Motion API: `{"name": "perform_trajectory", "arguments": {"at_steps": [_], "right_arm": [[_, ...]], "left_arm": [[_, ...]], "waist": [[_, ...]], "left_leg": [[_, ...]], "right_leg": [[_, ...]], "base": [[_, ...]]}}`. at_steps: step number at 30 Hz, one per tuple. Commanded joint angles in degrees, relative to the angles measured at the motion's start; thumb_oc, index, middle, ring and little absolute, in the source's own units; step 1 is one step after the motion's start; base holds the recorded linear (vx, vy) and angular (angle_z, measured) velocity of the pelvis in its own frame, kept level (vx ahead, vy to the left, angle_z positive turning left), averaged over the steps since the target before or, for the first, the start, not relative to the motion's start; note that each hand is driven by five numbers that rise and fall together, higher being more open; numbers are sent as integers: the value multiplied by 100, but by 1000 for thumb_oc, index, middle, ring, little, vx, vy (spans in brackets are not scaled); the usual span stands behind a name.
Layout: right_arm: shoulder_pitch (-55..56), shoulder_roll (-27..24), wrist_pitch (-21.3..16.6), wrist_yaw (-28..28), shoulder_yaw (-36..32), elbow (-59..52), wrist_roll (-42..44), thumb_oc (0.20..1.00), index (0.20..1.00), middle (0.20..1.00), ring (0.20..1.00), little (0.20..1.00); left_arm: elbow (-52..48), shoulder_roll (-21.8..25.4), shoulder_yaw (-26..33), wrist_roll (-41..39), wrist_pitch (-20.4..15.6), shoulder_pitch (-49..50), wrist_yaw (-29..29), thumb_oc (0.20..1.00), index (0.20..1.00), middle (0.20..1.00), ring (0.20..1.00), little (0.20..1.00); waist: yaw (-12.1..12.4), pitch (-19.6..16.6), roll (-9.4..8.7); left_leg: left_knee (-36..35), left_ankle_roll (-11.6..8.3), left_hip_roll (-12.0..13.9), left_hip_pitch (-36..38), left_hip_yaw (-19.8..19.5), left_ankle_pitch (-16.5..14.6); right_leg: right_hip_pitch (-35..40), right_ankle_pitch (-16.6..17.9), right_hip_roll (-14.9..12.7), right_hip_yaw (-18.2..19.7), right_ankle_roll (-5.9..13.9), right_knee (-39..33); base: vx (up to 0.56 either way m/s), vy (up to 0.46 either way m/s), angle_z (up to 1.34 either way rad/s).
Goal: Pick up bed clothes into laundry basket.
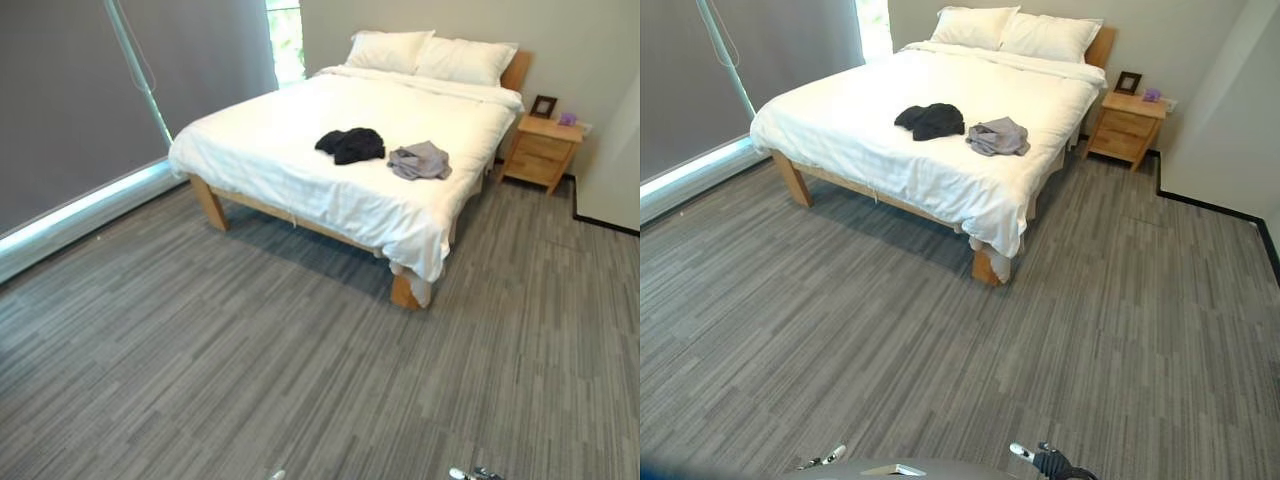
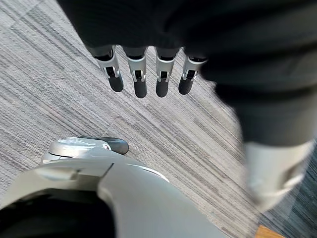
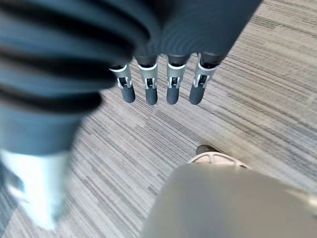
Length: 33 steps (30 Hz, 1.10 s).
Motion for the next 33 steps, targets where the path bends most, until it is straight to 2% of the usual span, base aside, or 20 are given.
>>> {"name": "perform_trajectory", "arguments": {"at_steps": [1,6,12,19,21,23,24,26,29,30,32,33], "right_arm": [[-373,-64,-110,-6,140,100,196,1000,1000,1000,1000,1000],[-374,-44,-113,-1,185,141,191,1000,1000,1000,1000,1000],[-385,-13,-92,-12,198,191,189,1000,1000,1000,1000,1000],[-377,-14,-69,49,161,246,255,1000,1000,1000,1000,1000],[-349,-16,-25,184,7,394,650,1000,1000,1000,1000,1000],[-432,-116,-131,231,-407,220,1517,1000,1000,1000,1000,1000],[-471,-170,-187,203,-583,95,1809,1000,1000,1000,1000,1000],[-488,-331,-269,234,-824,-421,2285,1000,1000,1000,1000,1000],[-462,-601,-269,178,-883,-1583,2362,1000,1000,1000,1000,1000],[-363,-771,-259,217,-934,-2449,2340,1000,1000,1000,1000,1000],[-359,-769,-256,214,-935,-2455,2338,1000,1000,1000,1000,1000],[-278,-906,-238,181,-994,-3450,2287,1000,1000,1000,1000,1000]], "left_arm": [[-81,-51,58,-199,-152,-417,9,1000,1000,1000,1000,1000],[-116,-56,-36,-130,-208,-480,102,1000,1000,1000,1000,1000],[166,-137,-85,32,-69,-519,130,1000,1000,1000,1000,1000],[169,-126,-89,88,-72,-500,121,1000,1000,1000,1000,1000],[124,-98,-172,226,-74,-495,78,1000,1000,1000,1000,1000],[-92,24,-379,488,-144,-492,85,1000,1000,1000,1000,1000],[-237,89,-397,484,-181,-478,139,1000,1000,1000,1000,1000],[-1153,296,-351,164,-294,-364,192,1000,1000,1000,1000,1000],[-2491,595,-238,-190,-288,-135,228,1000,1000,1000,1000,1000],[-3604,775,-132,-505,-301,64,141,1000,1000,1000,1000,1000],[-3611,776,-132,-505,-296,68,141,1000,1000,1000,1000,1000],[-4380,901,-54,-805,-227,150,64,1000,1000,1000,1000,1000]], "waist": [[67,321,-168],[65,334,-182],[-13,299,-178],[-33,283,-190],[-32,271,-193],[-48,264,-172],[-56,279,-157],[-55,297,-133],[-49,302,-124],[-41,315,-116],[-49,293,-121],[-61,287,-106]], "left_leg": [[-314,-276,-25,145,244,395],[-314,-291,-23,147,224,408],[-314,-293,-10,198,279,390],[-314,-287,-2,225,314,364],[-314,-286,-4,224,294,357],[-314,-287,-14,238,315,338],[-314,-291,-13,265,329,320],[-314,-291,-19,264,327,319],[-314,-285,-29,225,316,347],[-314,-291,-27,246,322,344],[-314,-286,-33,216,316,358],[-314,-283,-37,213,335,368]], "right_leg": [[610,363,-326,-199,565,-708],[628,357,-309,-213,562,-708],[621,360,-289,-156,557,-708],[624,358,-285,-112,559,-708],[631,352,-287,-126,558,-708],[622,367,-299,-106,582,-708],[640,370,-297,-85,588,-708],[630,386,-307,-62,592,-708],[579,427,-324,-57,605,-708],[587,436,-327,-52,617,-708],[561,445,-333,-58,617,-708],[560,457,-345,-55,618,-708]], "base": [[0,0,0],[0,0,0],[1,1,-1],[0,0,0],[0,0,0],[35,30,0],[23,37,-4],[2,34,-10],[-21,22,-10],[0,0,0],[-3,6,-2],[-2,36,1]]}}
